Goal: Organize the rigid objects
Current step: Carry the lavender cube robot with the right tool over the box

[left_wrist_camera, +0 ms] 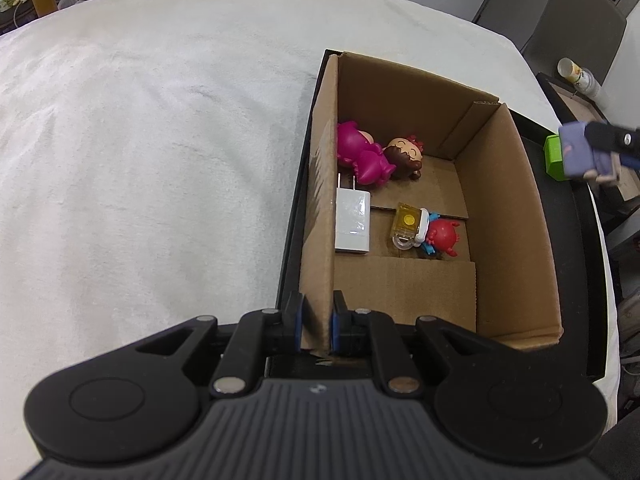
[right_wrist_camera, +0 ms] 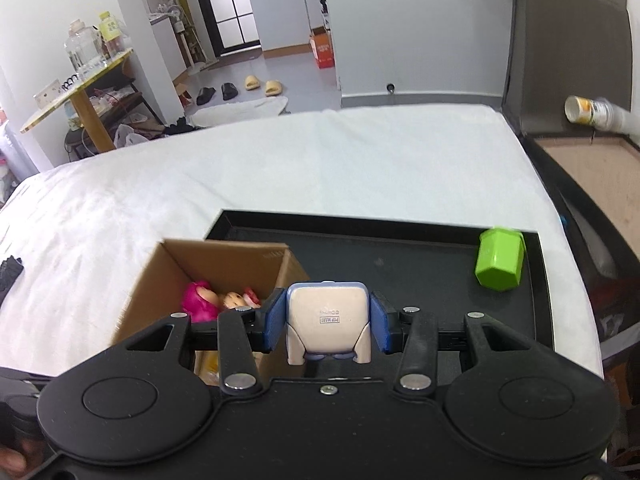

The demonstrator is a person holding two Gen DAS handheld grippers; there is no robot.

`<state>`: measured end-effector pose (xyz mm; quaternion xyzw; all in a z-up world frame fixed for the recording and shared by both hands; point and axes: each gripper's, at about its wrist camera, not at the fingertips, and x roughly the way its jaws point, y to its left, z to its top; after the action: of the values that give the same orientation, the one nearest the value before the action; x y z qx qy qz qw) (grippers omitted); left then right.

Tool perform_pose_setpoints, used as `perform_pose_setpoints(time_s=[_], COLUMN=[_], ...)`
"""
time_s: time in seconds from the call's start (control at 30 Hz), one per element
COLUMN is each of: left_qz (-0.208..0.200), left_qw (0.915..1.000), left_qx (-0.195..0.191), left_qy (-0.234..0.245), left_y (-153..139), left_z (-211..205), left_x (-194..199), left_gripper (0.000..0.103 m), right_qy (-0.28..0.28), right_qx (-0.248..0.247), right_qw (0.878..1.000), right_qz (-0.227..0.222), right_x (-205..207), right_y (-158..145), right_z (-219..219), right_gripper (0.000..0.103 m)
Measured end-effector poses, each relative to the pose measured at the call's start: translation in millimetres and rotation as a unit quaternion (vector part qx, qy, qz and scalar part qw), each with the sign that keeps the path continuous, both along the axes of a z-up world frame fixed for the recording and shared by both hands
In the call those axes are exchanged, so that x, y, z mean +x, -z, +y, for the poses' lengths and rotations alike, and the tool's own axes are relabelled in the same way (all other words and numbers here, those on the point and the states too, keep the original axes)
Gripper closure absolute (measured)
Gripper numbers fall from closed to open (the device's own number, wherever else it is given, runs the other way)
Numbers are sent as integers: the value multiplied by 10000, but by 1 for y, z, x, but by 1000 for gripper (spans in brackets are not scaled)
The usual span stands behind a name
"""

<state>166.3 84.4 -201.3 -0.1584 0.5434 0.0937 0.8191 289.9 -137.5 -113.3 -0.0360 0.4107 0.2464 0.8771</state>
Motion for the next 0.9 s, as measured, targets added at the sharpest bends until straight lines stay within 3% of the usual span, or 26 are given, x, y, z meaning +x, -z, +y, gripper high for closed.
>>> perform_pose_setpoints(time_s=[0.37, 0.9], left_qz=[-8, -14], left_qw=[9999, 9998], left_qx=[-74, -154], left_qy=[87, 88], left_y=[1, 1], left_z=[3, 6], left_x=[2, 1], left_gripper=[90, 90], right_qy=[-292, -723], right_qx=[65, -297], right_qw=[9994, 9969], right_qz=[-199, -1], right_x=[-7, -14], right_y=[-18, 2], right_z=[40, 84], right_gripper=[60, 60])
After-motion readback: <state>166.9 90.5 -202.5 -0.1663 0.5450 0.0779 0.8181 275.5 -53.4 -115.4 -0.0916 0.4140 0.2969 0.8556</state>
